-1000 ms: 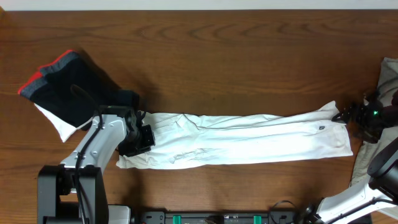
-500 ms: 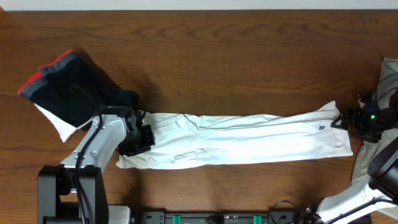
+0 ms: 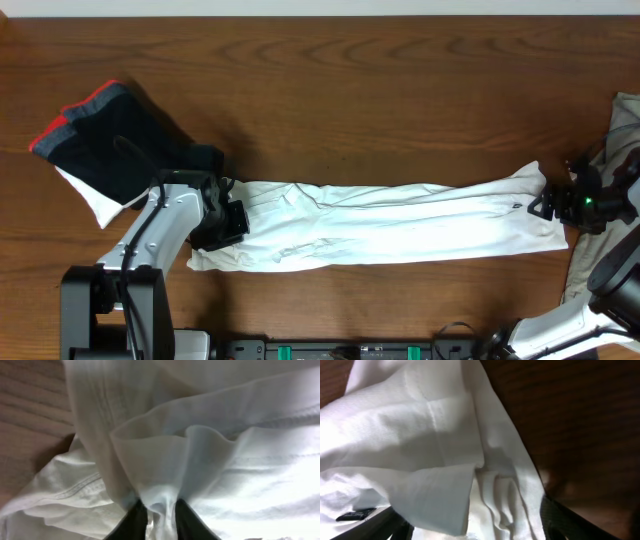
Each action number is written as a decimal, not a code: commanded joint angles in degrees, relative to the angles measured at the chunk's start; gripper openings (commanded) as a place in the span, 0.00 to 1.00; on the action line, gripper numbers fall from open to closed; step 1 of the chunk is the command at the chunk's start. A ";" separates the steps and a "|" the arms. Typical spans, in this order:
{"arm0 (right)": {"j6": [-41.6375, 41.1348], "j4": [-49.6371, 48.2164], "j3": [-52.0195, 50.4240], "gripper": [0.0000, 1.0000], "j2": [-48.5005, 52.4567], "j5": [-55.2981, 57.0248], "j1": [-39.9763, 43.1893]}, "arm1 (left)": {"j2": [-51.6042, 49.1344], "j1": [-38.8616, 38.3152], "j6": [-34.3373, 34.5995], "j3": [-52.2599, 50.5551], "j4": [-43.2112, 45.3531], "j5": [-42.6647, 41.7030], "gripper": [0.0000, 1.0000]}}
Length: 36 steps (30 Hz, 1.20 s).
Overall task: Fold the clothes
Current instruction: 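Lift the right end and fold it leftward toward the left gripper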
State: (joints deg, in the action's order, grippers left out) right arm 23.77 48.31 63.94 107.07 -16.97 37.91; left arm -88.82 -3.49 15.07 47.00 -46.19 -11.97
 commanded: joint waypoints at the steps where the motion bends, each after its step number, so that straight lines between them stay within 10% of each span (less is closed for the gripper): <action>1: 1.60 -1.70 -2.21 0.77 2.01 -2.58 0.04 | -0.13 0.02 0.28 -0.28 -0.24 0.44 0.36; 5: 1.60 -2.19 -2.19 0.71 2.01 -6.49 0.04 | -0.13 0.02 0.28 -0.28 -0.20 -1.09 0.47; 19: -3.65 -3.91 -2.14 0.03 2.01 -9.86 0.00 | -0.13 0.02 0.28 -0.26 -0.20 -1.31 0.48; 36: -16.48 5.18 16.17 0.01 0.61 -0.17 4.20 | 6.36 0.02 0.26 7.04 -2.80 -2.38 0.59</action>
State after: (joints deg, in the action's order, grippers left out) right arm 10.20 52.01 75.66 108.38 -18.96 40.91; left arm -84.14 -3.49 15.25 52.97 -48.66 -13.80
